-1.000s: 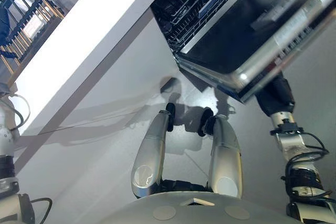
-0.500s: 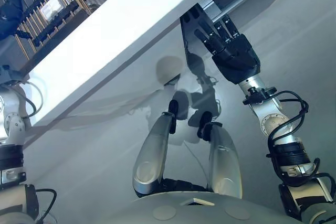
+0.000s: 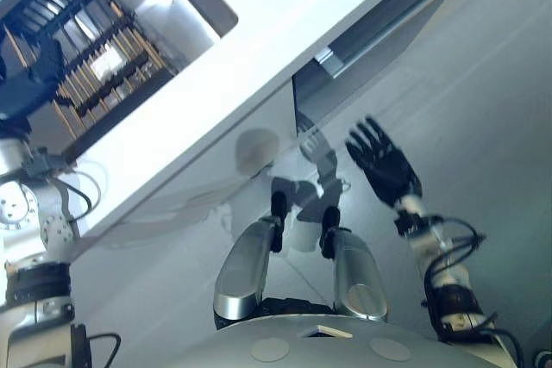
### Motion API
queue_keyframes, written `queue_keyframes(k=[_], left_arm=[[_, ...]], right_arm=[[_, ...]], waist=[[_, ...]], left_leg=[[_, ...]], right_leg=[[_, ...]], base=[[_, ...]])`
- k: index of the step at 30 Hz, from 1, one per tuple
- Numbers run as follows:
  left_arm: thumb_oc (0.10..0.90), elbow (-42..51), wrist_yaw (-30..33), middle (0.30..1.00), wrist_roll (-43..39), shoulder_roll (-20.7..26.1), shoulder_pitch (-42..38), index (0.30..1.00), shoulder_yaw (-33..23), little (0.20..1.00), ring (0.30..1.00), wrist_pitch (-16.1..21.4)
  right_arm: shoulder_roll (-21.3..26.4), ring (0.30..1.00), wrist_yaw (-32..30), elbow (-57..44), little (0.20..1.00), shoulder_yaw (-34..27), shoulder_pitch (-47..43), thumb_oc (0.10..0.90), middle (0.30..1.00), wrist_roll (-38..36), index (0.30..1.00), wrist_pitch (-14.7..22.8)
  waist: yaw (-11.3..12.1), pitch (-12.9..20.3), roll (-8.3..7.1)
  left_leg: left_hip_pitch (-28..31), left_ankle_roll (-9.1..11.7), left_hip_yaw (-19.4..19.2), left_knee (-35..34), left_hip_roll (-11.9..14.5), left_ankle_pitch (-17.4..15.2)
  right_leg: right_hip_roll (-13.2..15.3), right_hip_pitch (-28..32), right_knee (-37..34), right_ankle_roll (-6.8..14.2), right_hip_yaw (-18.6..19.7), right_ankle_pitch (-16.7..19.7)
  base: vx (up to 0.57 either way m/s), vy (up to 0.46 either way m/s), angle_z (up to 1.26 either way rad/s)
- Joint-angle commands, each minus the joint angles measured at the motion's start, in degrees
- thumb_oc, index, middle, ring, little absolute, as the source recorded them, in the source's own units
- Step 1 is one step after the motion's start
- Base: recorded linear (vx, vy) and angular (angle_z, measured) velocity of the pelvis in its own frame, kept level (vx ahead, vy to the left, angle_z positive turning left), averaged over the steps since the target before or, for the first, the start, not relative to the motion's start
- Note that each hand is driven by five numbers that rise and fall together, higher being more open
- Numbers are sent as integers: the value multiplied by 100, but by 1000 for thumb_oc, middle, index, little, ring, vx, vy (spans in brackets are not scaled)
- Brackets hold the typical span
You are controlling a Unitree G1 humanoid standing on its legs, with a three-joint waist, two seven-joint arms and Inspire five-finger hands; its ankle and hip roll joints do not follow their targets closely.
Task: Pick up plates and place into dishwasher.
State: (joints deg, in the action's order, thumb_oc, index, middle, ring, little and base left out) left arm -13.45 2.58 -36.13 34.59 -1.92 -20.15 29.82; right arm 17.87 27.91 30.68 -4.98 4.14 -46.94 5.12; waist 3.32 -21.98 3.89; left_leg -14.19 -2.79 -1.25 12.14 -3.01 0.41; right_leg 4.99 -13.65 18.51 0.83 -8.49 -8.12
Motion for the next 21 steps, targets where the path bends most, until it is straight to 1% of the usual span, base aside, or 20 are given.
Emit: queue_keyframes(k=[1, 2, 4, 5, 7, 9, 10, 15, 16, 18, 21], left_arm=[[800, -715, -263, 900, -315, -776, -162, 900, 329, 900, 900, 319], [800, -777, -278, 900, -294, -837, -157, 900, 349, 900, 900, 247], [800, -884, -361, 900, -288, -898, -195, 900, 384, 900, 900, 165], [800, -908, -406, 900, -263, -955, -219, 900, 388, 900, 900, 36], [800, -1014, -483, 900, -284, -1020, -260, 900, 447, 900, 900, -86], [800, -1077, -541, 900, -300, -1065, -300, 900, 468, 900, 900, -183], [800, -1127, -595, 900, -324, -1085, -321, 900, 498, 900, 900, -249], [800, -1224, -858, 900, -501, -1208, -367, 900, 597, 900, 900, -505], [800, -1251, -976, 900, -581, -1253, -371, 900, 605, 900, 900, -569], [800, -1261, -1048, 900, -661, -1267, -381, 900, 625, 900, 900, -632], [800, -1260, -1158, 900, -822, -1338, -388, 900, 677, 900, 900, -741]], right_arm=[[-258, 900, 85, -34, 900, 65, -192, 800, 900, 334, 900, 669], [-227, 900, 34, 282, 900, 32, -146, 800, 900, 597, 900, 758], [-209, 900, -123, 758, 900, -45, -139, 800, 900, 929, 900, 761], [-176, 900, -214, 1086, 900, -101, -137, 800, 900, 1231, 900, 767], [-105, 900, -394, 1693, 900, -146, -164, 800, 900, 1719, 900, 802], [-67, 900, -488, 2150, 900, -164, -194, 800, 900, 2031, 900, 752], [-30, 900, -577, 2464, 900, -167, -196, 800, 900, 2352, 900, 806], [37, 900, -1080, 3212, 900, -121, -169, 800, 900, 3230, 900, 601], [73, 900, -1216, 3424, 900, -108, -152, 800, 900, 3648, 900, 576], [118, 900, -1289, 3565, 900, -72, -138, 800, 900, 3890, 900, 571], [191, 900, -1466, 3776, 900, 100, -102, 800, 900, 4661, 900, 633]], waist=[[-238, 413, -366], [-275, 516, -336], [-306, 664, -295], [-316, 787, -270], [-319, 955, -225], [-312, 1065, -200], [-306, 1158, -183], [-290, 1426, -147], [-282, 1487, -140], [-274, 1514, -136], [-255, 1584, -147]], left_leg=[[354, -3, -17, -368, -116, -464], [490, 29, -24, -491, -109, -461], [676, 57, -24, -639, -103, -456], [798, 78, -32, -736, -95, -463], [994, 119, -42, -888, -70, -456], [1132, 142, -38, -988, -45, -451], [1223, 163, -44, -1059, -21, -448], [1486, 218, -74, -1237, 55, -446], [1571, 234, -83, -1334, 86, -425], [1634, 250, -86, -1418, 111, -396], [1742, 286, -98, -1499, 165, -371]], right_leg=[[-114, -46, -664, 335, 68, 428], [-124, 113, -818, 336, 73, 437], [-138, 329, -1002, 335, 82, 448], [-144, 480, -1122, 336, 71, 440], [-158, 713, -1298, 334, 49, 440], [-171, 867, -1396, 329, 33, 436], [-177, 959, -1444, 324, 16, 423], [-207, 1253, -1604, 310, -30, 375], [-223, 1341, -1650, 304, -64, 362], [-236, 1401, -1670, 300, -101, 345], [-274, 1511, -1645, 275, -186, 256]], base=[[43, -80, 3], [47, -75, -4], [82, -66, -5], [93, -66, 0], [96, -66, 3], [83, -62, 4], [105, -62, 4], [71, -47, 0], [29, -35, -3], [15, -34, -2], [10, -47, -1]])
